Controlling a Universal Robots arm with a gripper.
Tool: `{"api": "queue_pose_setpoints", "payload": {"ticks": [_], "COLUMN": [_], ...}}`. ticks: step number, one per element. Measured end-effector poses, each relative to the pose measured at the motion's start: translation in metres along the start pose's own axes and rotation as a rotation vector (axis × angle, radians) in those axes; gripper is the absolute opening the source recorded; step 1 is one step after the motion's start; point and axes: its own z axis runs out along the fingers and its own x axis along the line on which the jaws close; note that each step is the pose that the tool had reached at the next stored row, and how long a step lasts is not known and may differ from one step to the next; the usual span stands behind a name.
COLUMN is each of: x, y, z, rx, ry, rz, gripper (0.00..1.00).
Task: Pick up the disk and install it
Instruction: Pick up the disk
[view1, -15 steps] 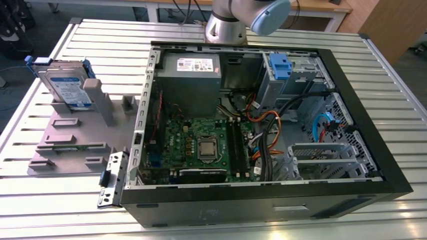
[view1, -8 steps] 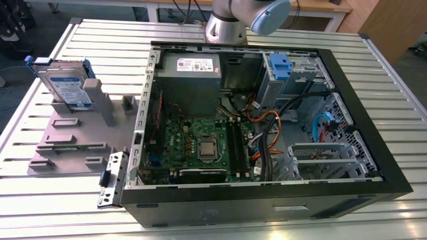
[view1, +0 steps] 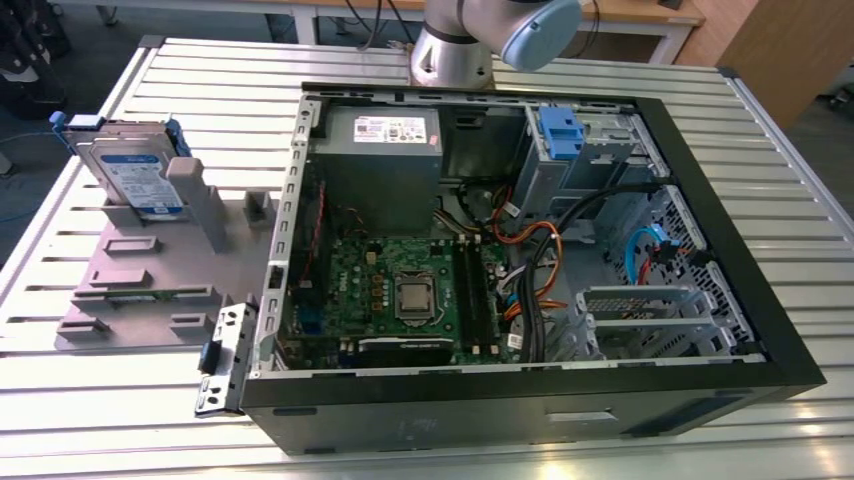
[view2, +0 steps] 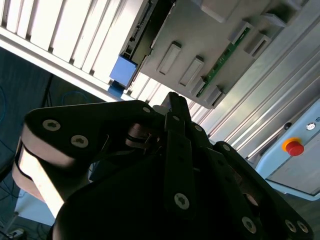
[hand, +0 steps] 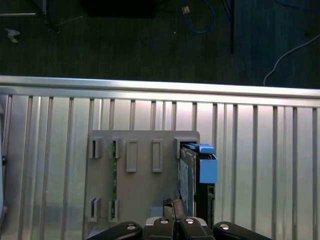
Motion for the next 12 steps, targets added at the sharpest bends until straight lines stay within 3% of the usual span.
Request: {"api": "queue_pose_setpoints", "payload": {"ticks": [12], "x": [0.0000], "y": [0.0000], "z": [0.0000], "rx": [-0.0003], "ry": [0.0006], "rz": [-0.015], "gripper": [0.11]}}
